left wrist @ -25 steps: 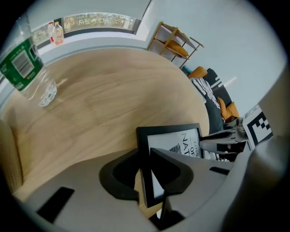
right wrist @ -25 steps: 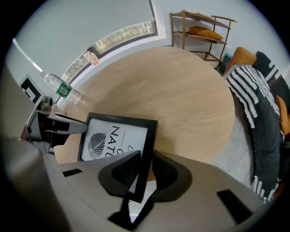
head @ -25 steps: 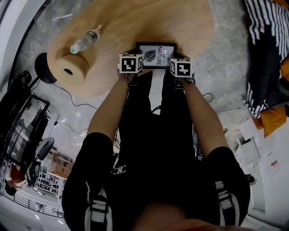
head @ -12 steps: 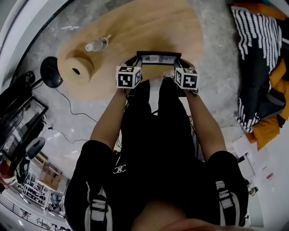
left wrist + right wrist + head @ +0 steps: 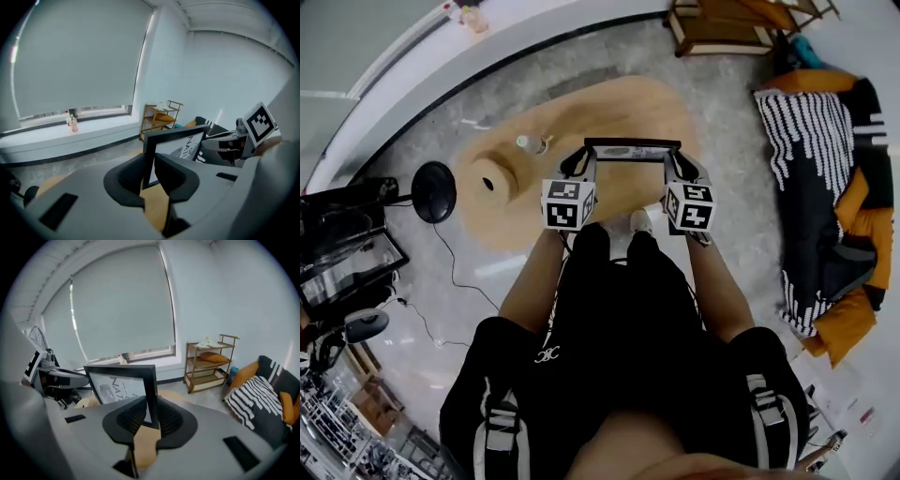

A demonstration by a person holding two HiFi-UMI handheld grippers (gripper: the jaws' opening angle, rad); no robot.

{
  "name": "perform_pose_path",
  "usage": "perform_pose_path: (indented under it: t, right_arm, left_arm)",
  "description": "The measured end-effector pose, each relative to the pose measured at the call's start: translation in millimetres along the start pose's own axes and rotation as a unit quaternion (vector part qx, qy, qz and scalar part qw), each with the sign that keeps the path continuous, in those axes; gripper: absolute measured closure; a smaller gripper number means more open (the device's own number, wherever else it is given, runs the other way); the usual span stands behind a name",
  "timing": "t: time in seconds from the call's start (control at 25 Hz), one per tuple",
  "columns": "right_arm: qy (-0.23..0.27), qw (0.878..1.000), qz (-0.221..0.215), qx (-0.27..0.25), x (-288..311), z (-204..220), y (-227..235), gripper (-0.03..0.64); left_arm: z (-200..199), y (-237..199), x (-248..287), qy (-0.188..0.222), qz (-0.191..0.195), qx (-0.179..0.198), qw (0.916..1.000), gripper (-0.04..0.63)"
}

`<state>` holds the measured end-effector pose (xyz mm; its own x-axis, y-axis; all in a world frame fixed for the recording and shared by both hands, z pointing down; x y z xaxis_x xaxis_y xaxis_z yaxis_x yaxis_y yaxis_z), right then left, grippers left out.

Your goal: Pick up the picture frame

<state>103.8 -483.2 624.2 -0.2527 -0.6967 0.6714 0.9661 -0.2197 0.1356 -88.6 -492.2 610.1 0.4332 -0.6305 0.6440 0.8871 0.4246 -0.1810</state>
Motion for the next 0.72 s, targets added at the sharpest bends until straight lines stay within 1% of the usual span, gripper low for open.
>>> perform_pose_path:
  t: [0.12,0.24,0.36,0.48,0.6,0.72]
  right_arm:
    - [0.046,0.999,-0.004,-0.014,-37,-40,-8,0.534]
    - [0.102,0.994,-0.013,-0.025,-80,-78,-21,0.534]
    - [0.158,0.986,-0.015,-0.043,-121,-115,-32,0.534]
    - [0.212,0.975,-0.012,-0.063,-158,-148,-40,0.535]
    - [0.249,0.965,-0.004,-0.077,-187,-176,-47,0.537]
    - [0.278,0.957,0.002,-0.081,-213,-199,-56,0.538]
  left_arm:
    - [-36,12,-41,0.031,-0.009,0.0,0.9995,0.515]
    - [-72,24,-85,0.077,-0.019,0.017,0.9967,0.515]
    - [-112,34,-126,0.123,-0.033,0.042,0.991,0.515]
    - [-144,44,-160,0.161,-0.043,0.056,0.9845,0.515]
    - [-170,52,-188,0.187,-0.043,0.074,0.9786,0.517]
    - [-191,58,-214,0.213,-0.048,0.096,0.9711,0.518]
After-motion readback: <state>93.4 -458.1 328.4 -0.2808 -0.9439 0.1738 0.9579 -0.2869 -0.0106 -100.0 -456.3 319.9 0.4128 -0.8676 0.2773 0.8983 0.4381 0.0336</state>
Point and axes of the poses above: the fingertips, and each gripper's own axes: x forward along the fingers, y to its right, z out of its underside, the point moved 1 cm from there along -x, backward along the fingers, and after that the axes turned 2 degrees about -y, right-handed, at the moved point
